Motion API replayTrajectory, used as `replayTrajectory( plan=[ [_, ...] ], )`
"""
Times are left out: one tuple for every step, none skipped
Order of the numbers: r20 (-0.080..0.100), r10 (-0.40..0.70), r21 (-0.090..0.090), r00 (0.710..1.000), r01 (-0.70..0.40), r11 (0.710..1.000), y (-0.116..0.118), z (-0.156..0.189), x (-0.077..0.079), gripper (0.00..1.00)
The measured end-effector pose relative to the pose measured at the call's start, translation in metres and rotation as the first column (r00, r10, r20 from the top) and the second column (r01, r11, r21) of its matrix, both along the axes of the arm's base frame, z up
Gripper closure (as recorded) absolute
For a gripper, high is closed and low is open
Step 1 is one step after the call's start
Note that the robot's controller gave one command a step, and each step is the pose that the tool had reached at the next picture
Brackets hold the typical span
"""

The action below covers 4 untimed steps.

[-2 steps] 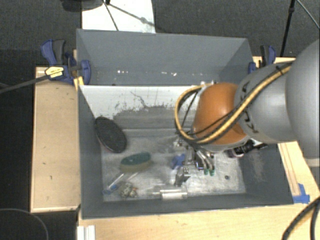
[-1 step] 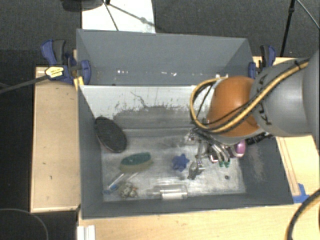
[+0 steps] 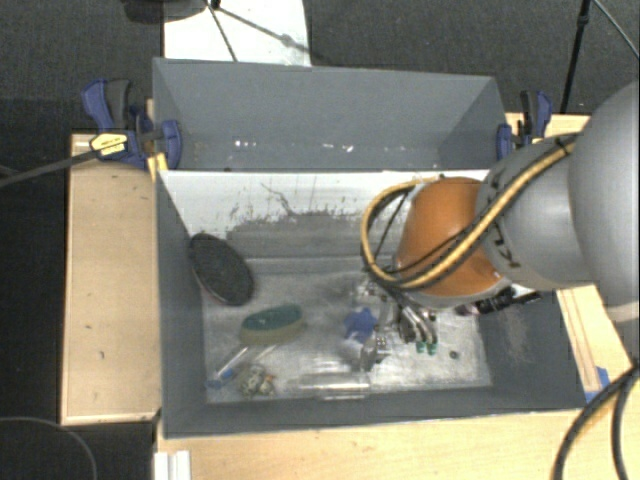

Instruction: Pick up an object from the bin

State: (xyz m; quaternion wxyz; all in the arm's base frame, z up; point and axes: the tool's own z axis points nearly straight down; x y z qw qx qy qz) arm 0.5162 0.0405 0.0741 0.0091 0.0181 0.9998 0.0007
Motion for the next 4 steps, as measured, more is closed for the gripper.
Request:
replayTrajectory(
  plan=[
    [-0.015,-0.140,0.002,0.990,0.140,0.990,-0.012,-0.001,0.028,0.00],
    [-0.006,-0.139,0.002,0.990,0.139,0.990,-0.013,0.002,0.031,1.00],
    [-0.011,-0.132,0.001,0.991,0.132,0.991,-0.013,0.052,0.033,1.00],
    [-0.009,-0.124,0.001,0.992,0.124,0.992,-0.013,0.110,0.035,1.00]
  ],
)
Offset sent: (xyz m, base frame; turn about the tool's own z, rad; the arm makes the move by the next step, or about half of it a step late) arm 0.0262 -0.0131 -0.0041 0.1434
